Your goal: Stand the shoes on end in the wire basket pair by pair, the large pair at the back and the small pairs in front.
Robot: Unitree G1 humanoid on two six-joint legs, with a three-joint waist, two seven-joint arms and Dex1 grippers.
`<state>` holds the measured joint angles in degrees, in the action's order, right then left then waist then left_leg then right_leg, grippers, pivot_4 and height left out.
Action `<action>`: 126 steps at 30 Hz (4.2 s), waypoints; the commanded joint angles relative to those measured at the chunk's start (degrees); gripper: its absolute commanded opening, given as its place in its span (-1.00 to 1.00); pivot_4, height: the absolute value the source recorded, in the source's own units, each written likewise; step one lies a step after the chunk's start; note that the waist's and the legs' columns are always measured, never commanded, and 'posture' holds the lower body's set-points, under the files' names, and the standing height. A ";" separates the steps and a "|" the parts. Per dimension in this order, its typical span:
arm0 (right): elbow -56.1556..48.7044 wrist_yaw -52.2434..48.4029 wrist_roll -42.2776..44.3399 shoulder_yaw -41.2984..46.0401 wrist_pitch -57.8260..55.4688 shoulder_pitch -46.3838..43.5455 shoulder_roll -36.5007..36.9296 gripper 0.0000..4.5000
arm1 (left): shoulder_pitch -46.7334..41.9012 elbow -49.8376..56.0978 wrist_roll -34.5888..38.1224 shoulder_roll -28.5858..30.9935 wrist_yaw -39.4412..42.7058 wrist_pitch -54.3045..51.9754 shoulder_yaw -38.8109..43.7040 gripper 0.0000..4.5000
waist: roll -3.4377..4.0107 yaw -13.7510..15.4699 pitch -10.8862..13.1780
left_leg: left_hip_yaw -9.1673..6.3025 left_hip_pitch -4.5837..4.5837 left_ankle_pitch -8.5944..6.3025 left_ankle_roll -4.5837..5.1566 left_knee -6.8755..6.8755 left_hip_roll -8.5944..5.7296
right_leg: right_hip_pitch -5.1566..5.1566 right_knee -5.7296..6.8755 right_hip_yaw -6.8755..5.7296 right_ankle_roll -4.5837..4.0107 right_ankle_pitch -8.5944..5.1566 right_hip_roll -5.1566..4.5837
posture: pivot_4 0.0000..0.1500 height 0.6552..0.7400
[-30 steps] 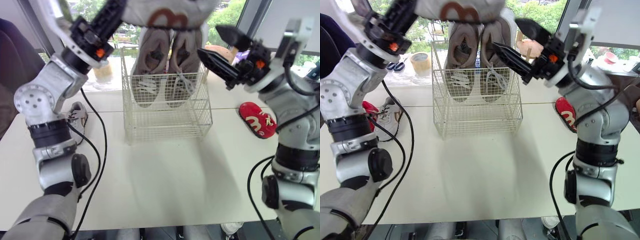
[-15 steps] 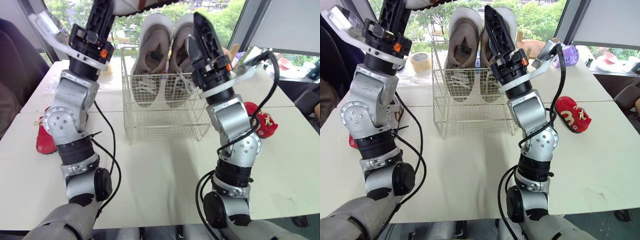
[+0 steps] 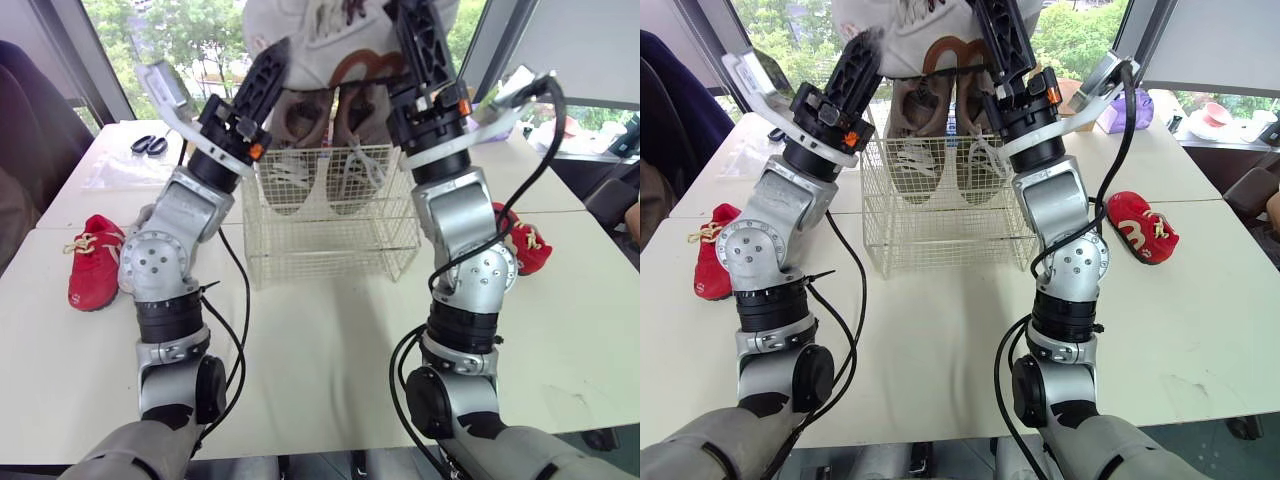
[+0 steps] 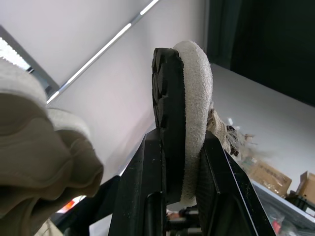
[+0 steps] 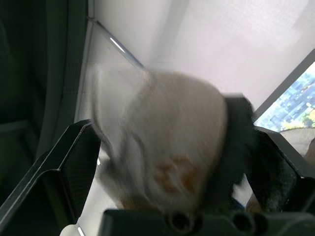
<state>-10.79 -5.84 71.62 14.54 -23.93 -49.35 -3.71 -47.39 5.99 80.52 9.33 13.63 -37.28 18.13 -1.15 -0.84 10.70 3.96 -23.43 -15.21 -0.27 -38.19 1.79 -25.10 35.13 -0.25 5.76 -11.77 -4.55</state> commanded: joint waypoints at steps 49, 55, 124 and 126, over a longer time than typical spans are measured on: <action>69.94 -80.21 -61.00 -21.01 36.25 -31.15 38.78 0.33 | 43.14 35.56 12.39 36.92 -14.55 -4.47 3.38 1.00 | 0.05 0.09 0.09 | 0.28 0.01 -0.01 -0.02 0.08 0.02 | -0.15 -0.12 0.12 -0.33 -0.17 -0.09 | 1.00 1.00; 67.63 -82.32 -59.39 -17.47 31.85 -32.67 40.33 0.98 | 45.21 34.70 11.23 38.82 -13.16 -4.44 6.68 1.00 | 0.14 -0.13 0.14 | 0.27 0.01 -0.02 -0.03 0.11 0.03 | -0.18 -0.10 0.12 -0.33 -0.17 -0.09 | 1.00 1.00; -3.75 -55.12 -28.91 -11.58 -22.58 -0.63 47.88 1.00 | -16.35 26.10 -53.33 10.65 -12.22 -19.63 20.42 -0.98 | -0.78 0.35 0.46 | 0.12 -0.76 -0.21 0.29 -0.62 0.02 | -0.34 -0.01 -0.11 0.44 0.30 -0.40 | 1.00 1.00; -2.01 -55.56 -30.16 -13.04 -21.21 -1.55 46.79 1.00 | -14.81 29.99 -53.15 6.10 -13.84 -14.52 17.17 -0.98 | -0.77 0.24 0.45 | 0.12 -0.73 -0.22 0.32 -0.82 -0.04 | -0.31 0.01 -0.09 0.47 0.32 -0.38 | 1.00 1.00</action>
<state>-13.07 -61.17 42.20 1.64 -46.80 -48.62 43.56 -61.64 31.51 26.14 16.47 1.56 -55.86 36.99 -1.93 -0.59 11.15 4.08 -24.03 -15.43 0.04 -39.03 1.73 -25.31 35.17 -0.34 6.20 -11.44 -4.92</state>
